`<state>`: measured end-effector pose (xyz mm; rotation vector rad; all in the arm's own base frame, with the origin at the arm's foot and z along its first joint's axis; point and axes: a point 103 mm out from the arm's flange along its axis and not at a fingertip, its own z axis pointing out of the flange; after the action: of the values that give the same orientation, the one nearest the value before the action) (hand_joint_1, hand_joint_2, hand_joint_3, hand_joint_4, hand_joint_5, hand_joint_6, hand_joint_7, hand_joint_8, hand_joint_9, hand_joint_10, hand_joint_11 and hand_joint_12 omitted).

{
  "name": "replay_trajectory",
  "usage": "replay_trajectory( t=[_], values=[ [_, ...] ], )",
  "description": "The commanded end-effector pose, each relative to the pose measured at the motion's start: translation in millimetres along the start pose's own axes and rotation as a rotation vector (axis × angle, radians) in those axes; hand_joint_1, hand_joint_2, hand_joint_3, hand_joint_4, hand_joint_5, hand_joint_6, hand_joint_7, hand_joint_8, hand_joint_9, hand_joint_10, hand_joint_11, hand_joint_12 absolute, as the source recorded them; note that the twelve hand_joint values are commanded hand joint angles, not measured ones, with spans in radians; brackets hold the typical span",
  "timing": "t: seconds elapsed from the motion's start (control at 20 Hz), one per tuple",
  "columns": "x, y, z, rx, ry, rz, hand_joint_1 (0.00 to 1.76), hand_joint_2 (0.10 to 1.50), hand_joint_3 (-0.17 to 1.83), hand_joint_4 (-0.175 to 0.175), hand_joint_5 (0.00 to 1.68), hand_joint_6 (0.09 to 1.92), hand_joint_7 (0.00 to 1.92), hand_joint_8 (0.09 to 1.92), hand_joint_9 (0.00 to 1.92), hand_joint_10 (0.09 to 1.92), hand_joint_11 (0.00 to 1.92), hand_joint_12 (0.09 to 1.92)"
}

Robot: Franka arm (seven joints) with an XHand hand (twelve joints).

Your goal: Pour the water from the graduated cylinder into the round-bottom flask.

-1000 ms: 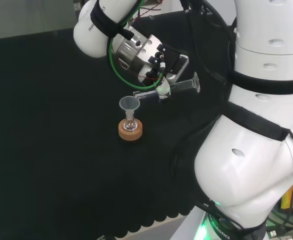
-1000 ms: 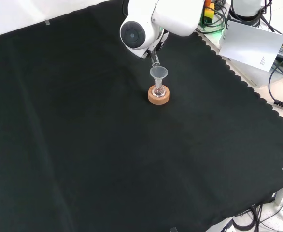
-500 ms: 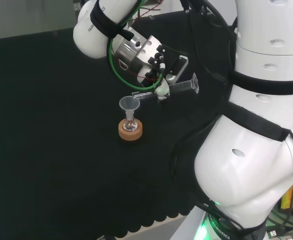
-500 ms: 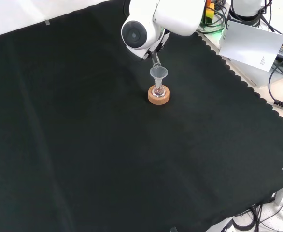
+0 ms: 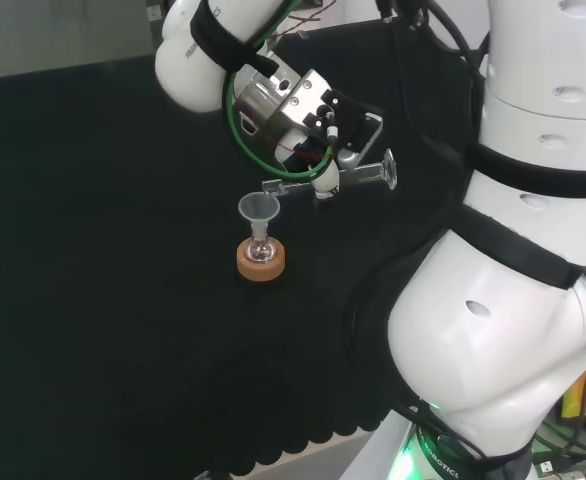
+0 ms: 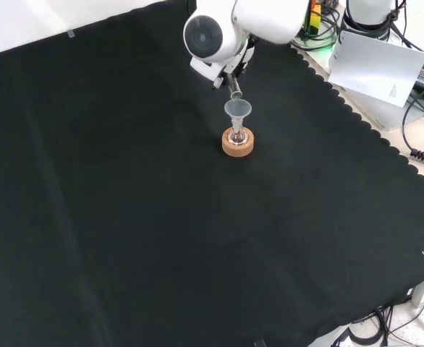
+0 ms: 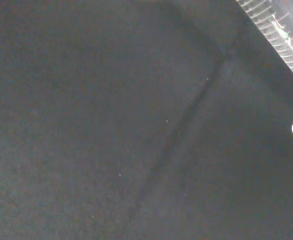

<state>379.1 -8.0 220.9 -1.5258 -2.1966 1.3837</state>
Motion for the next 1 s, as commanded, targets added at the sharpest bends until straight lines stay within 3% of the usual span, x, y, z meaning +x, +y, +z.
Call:
replay_trajectory(
  t=[0.05, 0.75, 1.0],
  values=[
    [-9, -3, 11, -0.115, 0.147, -0.065, 1.11, 1.16, -0.02, -0.097, 0.94, 1.10, 1.21, 0.34, 1.43, 0.09, 1.34, 0.70],
    [-12, 8, 21, -0.410, 0.295, -0.158, 1.11, 1.16, -0.03, -0.097, 0.94, 1.10, 1.21, 0.34, 1.43, 0.09, 1.34, 0.70],
    [-17, 19, 18, -0.490, 0.359, -0.202, 1.11, 1.16, -0.03, -0.097, 0.94, 1.10, 1.21, 0.34, 1.42, 0.09, 1.34, 0.69]
  ],
)
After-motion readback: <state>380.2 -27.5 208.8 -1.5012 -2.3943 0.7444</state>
